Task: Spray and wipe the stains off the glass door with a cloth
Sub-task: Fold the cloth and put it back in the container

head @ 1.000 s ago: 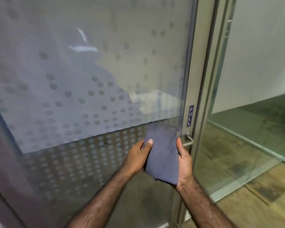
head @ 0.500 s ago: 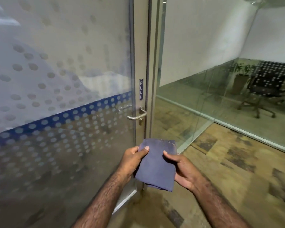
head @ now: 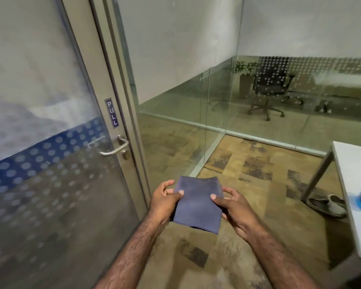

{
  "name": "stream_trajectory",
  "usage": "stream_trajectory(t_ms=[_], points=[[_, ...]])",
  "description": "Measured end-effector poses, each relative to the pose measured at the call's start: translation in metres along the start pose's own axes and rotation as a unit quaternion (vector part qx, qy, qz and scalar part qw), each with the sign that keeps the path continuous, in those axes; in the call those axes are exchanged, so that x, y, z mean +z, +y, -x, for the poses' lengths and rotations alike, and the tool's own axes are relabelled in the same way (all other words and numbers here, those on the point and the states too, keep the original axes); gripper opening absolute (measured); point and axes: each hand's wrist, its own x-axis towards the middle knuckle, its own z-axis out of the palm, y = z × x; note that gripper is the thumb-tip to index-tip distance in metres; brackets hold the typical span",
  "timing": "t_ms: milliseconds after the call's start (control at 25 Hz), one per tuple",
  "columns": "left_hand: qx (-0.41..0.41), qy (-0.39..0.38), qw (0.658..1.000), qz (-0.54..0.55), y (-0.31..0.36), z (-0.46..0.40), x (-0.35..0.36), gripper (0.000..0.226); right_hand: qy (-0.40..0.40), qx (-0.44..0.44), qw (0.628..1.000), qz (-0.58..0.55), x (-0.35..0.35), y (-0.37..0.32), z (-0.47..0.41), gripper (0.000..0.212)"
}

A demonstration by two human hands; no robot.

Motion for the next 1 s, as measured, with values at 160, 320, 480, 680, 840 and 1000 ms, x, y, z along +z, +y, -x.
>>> stream_trajectory(t_ms=[160, 320, 480, 680, 840, 1000], points=[[0.011, -0.017, 0.998, -0.062, -0.003, 0.001, 0.073, 0.051, 0.016, -0.038, 0.998, 0.04, -0.071, -0.015, 0.016, 0.074], [0.026, -0.08, 0.992, -0.093, -0.008, 0.015, 0.151, 0.058, 0.014, -0.056, 0.989, 0.136, -0.151, -0.024, 0.031, 0.071], [0.05, -0.169, 0.977, -0.118, -0.012, 0.029, 0.223, 0.065, 0.059, -0.073, 0.973, 0.212, -0.221, -0.031, 0.052, 0.073], [0.118, -0.27, 0.931, -0.215, -0.036, 0.039, 0.311, 0.078, 0.158, -0.075, 0.922, 0.344, -0.311, -0.042, 0.078, 0.056], [0.193, -0.347, 0.862, -0.316, -0.051, 0.053, 0.38, 0.069, 0.205, -0.058, 0.894, 0.393, -0.374, -0.051, 0.101, 0.041], [0.23, -0.361, 0.849, -0.311, -0.066, 0.069, 0.444, 0.034, 0.25, -0.041, 0.885, 0.392, -0.436, -0.053, 0.126, 0.023]])
